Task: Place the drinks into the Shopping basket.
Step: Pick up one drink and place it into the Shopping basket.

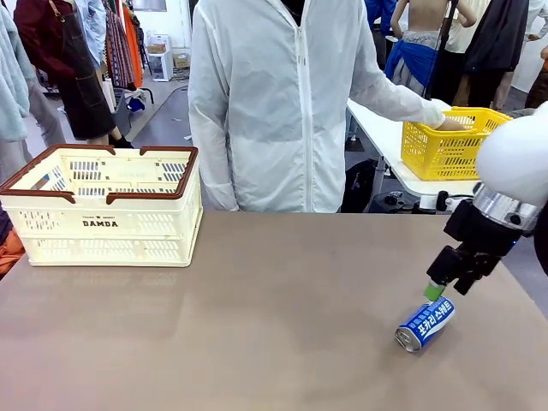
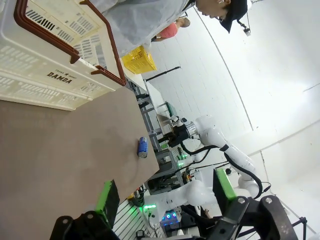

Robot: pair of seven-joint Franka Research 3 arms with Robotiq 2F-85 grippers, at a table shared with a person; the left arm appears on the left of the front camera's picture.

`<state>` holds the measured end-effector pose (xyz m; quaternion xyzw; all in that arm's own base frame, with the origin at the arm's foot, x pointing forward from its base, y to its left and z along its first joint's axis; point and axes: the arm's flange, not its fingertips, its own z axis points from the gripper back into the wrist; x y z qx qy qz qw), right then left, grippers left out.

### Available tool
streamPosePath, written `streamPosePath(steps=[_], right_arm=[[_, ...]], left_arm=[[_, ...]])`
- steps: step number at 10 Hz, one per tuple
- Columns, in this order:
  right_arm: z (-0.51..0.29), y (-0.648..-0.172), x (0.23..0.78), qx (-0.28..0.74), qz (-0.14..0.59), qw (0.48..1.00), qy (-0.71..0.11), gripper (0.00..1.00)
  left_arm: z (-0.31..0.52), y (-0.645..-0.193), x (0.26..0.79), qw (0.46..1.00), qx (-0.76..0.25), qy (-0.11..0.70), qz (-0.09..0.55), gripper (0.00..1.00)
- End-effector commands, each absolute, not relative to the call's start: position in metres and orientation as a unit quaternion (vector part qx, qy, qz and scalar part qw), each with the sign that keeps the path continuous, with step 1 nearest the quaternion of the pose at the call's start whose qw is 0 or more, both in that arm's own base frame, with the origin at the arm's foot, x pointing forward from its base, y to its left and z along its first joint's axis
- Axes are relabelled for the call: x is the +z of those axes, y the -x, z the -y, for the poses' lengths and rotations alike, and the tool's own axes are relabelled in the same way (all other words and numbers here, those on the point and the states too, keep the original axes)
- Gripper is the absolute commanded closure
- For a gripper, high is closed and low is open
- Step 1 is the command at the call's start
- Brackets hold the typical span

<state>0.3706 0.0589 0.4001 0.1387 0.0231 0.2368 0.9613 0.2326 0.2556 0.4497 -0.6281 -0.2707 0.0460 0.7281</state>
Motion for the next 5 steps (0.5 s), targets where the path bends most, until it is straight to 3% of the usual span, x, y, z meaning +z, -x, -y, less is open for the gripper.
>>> streamPosePath(steps=[1, 5], right_arm=[[-0.051, -0.376, 0.406, 0.678, 0.009, 0.727, -0.11, 0.0], [-0.053, -0.373, 0.39, 0.879, -0.002, 0.441, -0.184, 0.0]], left_arm=[[-0.258, -0.233, 0.452, 0.72, 0.038, 0.633, 0.283, 0.0], [-0.258, -0.233, 0.452, 0.72, 0.038, 0.633, 0.283, 0.0]])
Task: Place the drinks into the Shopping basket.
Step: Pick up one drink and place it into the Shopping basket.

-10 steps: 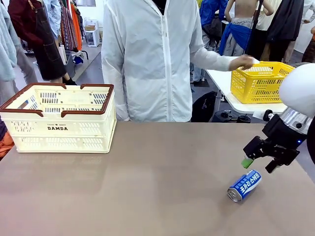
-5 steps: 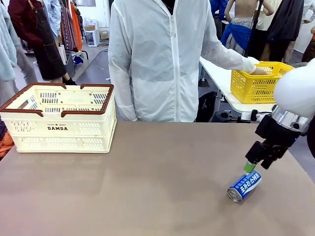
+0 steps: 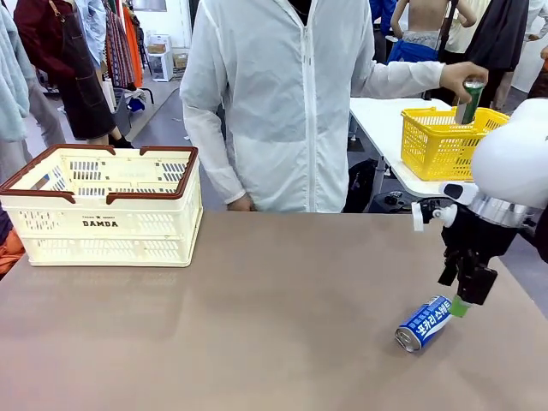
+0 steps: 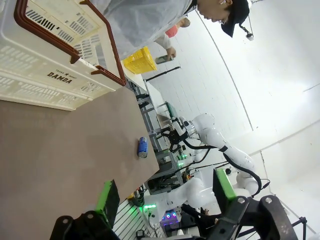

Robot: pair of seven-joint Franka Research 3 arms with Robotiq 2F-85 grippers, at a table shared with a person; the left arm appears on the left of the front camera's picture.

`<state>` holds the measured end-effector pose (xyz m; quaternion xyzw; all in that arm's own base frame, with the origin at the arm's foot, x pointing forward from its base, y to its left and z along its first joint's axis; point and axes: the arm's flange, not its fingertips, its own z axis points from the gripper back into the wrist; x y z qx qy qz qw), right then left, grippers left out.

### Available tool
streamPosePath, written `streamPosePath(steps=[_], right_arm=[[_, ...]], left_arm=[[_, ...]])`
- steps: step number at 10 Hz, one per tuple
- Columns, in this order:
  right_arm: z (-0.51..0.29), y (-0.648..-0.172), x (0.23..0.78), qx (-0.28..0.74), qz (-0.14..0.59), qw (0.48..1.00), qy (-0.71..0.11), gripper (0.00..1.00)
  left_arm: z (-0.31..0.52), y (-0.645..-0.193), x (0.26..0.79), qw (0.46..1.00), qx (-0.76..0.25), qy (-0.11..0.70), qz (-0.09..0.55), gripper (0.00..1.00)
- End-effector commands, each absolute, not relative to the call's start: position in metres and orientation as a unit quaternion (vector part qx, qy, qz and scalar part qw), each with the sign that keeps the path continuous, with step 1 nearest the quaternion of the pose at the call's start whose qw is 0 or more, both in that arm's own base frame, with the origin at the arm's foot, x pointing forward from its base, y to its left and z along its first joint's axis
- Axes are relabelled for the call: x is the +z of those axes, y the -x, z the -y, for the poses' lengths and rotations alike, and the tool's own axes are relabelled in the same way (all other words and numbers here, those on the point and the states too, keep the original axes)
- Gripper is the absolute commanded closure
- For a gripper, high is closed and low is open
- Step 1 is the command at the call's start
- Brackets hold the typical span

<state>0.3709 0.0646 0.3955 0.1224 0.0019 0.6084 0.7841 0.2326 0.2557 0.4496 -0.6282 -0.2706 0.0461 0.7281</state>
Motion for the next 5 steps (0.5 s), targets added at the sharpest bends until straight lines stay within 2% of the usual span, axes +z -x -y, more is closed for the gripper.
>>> streamPosePath(steps=[1, 3, 4, 5], right_arm=[[-0.056, -0.37, 0.387, 0.878, 0.005, 0.445, -0.174, 0.0], [-0.069, -0.369, 0.387, 0.808, 0.006, 0.574, -0.132, 0.0], [-0.069, -0.367, 0.389, 0.729, 0.008, 0.672, -0.128, 0.0], [-0.069, -0.367, 0.389, 0.729, 0.008, 0.672, -0.128, 0.0]], left_arm=[[-0.258, -0.233, 0.452, 0.72, 0.038, 0.633, 0.283, 0.0], [-0.258, -0.233, 0.452, 0.72, 0.038, 0.633, 0.283, 0.0], [-0.258, -0.233, 0.452, 0.72, 0.038, 0.633, 0.283, 0.0], [-0.258, -0.233, 0.452, 0.72, 0.038, 0.633, 0.283, 0.0]])
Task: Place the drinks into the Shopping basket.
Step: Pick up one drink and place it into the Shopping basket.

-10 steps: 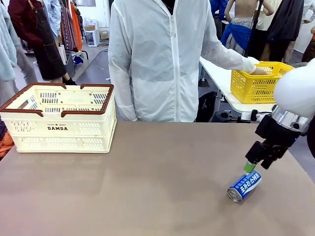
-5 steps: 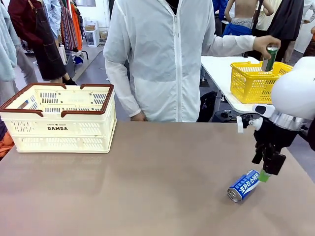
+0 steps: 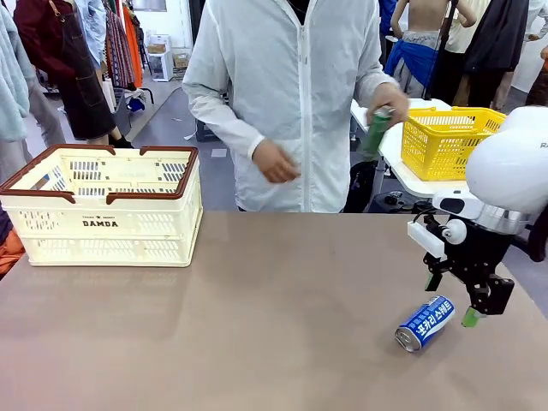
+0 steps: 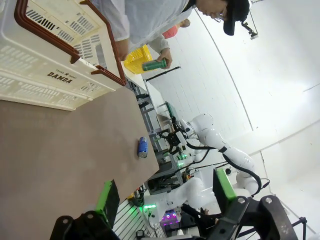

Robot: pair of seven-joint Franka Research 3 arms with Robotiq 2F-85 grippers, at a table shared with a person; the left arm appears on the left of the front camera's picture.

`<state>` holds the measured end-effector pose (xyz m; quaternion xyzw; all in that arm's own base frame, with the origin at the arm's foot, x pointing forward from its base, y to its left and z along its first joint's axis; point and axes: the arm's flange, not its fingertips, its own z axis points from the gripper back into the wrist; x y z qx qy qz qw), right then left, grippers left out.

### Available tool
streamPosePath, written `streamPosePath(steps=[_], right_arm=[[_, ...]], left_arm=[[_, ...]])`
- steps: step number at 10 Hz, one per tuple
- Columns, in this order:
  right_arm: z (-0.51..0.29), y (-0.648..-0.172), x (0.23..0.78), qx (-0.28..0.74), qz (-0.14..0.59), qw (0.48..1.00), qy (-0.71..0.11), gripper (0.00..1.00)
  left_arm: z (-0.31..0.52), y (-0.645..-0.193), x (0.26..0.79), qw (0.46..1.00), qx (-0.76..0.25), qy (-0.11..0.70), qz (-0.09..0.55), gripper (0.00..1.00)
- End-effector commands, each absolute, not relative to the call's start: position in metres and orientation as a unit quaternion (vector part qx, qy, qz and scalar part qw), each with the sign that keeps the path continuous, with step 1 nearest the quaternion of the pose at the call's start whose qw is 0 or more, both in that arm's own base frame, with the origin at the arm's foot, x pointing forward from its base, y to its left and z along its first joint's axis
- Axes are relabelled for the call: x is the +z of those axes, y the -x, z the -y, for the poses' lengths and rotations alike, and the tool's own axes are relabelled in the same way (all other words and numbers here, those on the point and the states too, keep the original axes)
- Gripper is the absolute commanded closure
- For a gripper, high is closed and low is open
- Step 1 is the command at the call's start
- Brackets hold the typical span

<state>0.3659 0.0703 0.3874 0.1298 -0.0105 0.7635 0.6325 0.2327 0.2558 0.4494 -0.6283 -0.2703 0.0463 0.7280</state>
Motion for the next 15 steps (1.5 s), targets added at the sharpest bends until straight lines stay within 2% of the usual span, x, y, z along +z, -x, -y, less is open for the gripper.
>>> streamPosePath(steps=[1, 2, 3, 6, 8, 11, 14, 15], right_arm=[[-0.073, -0.365, 0.387, 0.776, 0.012, 0.617, -0.13, 0.0], [-0.068, -0.372, 0.376, 0.824, 0.011, 0.551, -0.128, 0.0], [-0.06, -0.377, 0.365, 0.828, 0.001, 0.547, -0.122, 0.0], [-0.058, -0.383, 0.343, 0.862, 0.032, 0.503, -0.058, 0.0], [-0.067, -0.391, 0.322, 0.866, 0.058, 0.496, -0.025, 0.0], [-0.073, -0.397, 0.295, 0.868, 0.014, 0.494, -0.052, 0.0], [-0.073, -0.395, 0.297, 0.864, 0.015, 0.499, -0.066, 0.0], [-0.073, -0.397, 0.296, 0.858, 0.009, 0.507, -0.083, 0.6]], left_arm=[[-0.258, -0.233, 0.452, 0.72, 0.038, 0.633, 0.283, 0.0], [-0.258, -0.233, 0.452, 0.72, 0.038, 0.633, 0.283, 0.0], [-0.258, -0.233, 0.452, 0.72, 0.038, 0.633, 0.283, 0.0], [-0.258, -0.233, 0.452, 0.72, 0.038, 0.633, 0.283, 0.0], [-0.258, -0.233, 0.452, 0.72, 0.038, 0.633, 0.283, 0.0], [-0.258, -0.233, 0.452, 0.72, 0.038, 0.633, 0.283, 0.0], [-0.258, -0.233, 0.452, 0.72, 0.038, 0.633, 0.283, 0.0], [-0.258, -0.233, 0.452, 0.72, 0.038, 0.633, 0.283, 0.0]])
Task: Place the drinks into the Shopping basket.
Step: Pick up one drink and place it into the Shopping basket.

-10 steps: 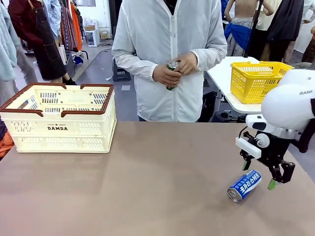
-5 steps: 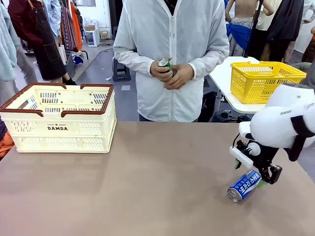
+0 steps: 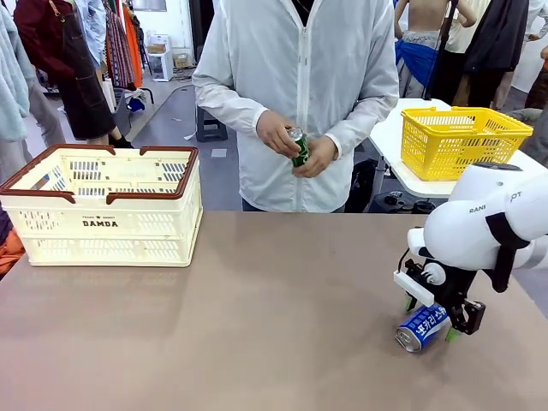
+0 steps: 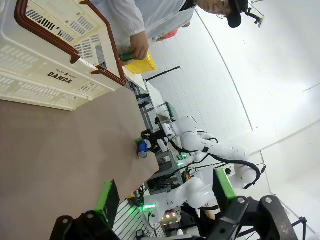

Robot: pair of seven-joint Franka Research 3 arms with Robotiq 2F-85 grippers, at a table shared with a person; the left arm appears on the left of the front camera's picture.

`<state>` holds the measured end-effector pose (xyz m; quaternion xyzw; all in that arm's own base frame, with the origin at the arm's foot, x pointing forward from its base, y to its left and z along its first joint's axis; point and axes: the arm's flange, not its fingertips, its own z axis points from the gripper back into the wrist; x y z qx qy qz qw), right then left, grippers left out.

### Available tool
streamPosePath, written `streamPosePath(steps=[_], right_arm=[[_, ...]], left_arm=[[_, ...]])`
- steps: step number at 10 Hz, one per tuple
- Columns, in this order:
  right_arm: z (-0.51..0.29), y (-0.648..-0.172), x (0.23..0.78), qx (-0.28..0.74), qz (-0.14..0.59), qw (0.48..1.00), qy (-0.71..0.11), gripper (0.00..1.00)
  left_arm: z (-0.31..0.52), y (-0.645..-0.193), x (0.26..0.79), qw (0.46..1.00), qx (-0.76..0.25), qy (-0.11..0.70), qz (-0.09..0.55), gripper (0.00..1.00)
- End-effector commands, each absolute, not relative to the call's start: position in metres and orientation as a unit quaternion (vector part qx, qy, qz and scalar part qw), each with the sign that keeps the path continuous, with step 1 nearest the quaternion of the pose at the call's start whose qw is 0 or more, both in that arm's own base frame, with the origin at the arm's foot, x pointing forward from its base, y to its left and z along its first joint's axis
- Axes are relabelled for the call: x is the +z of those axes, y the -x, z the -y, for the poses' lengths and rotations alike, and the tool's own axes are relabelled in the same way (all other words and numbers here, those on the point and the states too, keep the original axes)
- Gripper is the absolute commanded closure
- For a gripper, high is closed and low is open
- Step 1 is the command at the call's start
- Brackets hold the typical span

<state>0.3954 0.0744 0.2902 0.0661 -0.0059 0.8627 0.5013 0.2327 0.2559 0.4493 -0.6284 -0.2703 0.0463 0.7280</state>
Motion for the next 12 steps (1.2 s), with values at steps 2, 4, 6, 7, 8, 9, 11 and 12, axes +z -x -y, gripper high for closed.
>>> streamPosePath(steps=[2, 4, 6, 7, 8, 9, 11, 12], right_arm=[[-0.077, -0.399, 0.297, 0.857, -0.002, 0.508, -0.09, 1.0], [-0.075, -0.397, 0.298, 0.855, -0.002, 0.51, -0.098, 1.0], [-0.074, -0.397, 0.298, 0.848, -0.009, 0.518, -0.116, 1.0], [-0.074, -0.396, 0.302, 0.838, -0.013, 0.531, -0.127, 1.0], [-0.075, -0.396, 0.312, 0.816, -0.015, 0.559, -0.144, 1.0], [-0.076, -0.393, 0.331, 0.783, -0.013, 0.598, -0.168, 1.0], [-0.078, -0.374, 0.395, 0.694, -0.004, 0.693, -0.196, 1.0], [-0.079, -0.358, 0.425, 0.637, -0.004, 0.74, -0.217, 1.0]], left_arm=[[-0.258, -0.233, 0.452, 0.72, 0.038, 0.633, 0.283, 0.0], [-0.258, -0.233, 0.452, 0.72, 0.038, 0.633, 0.283, 0.0], [-0.258, -0.233, 0.452, 0.72, 0.038, 0.633, 0.283, 0.0], [-0.258, -0.233, 0.452, 0.72, 0.038, 0.633, 0.283, 0.0], [-0.258, -0.233, 0.452, 0.72, 0.038, 0.633, 0.283, 0.0], [-0.258, -0.233, 0.452, 0.72, 0.038, 0.633, 0.283, 0.0], [-0.258, -0.233, 0.452, 0.72, 0.038, 0.633, 0.283, 0.0], [-0.258, -0.233, 0.452, 0.72, 0.038, 0.633, 0.283, 0.0]])
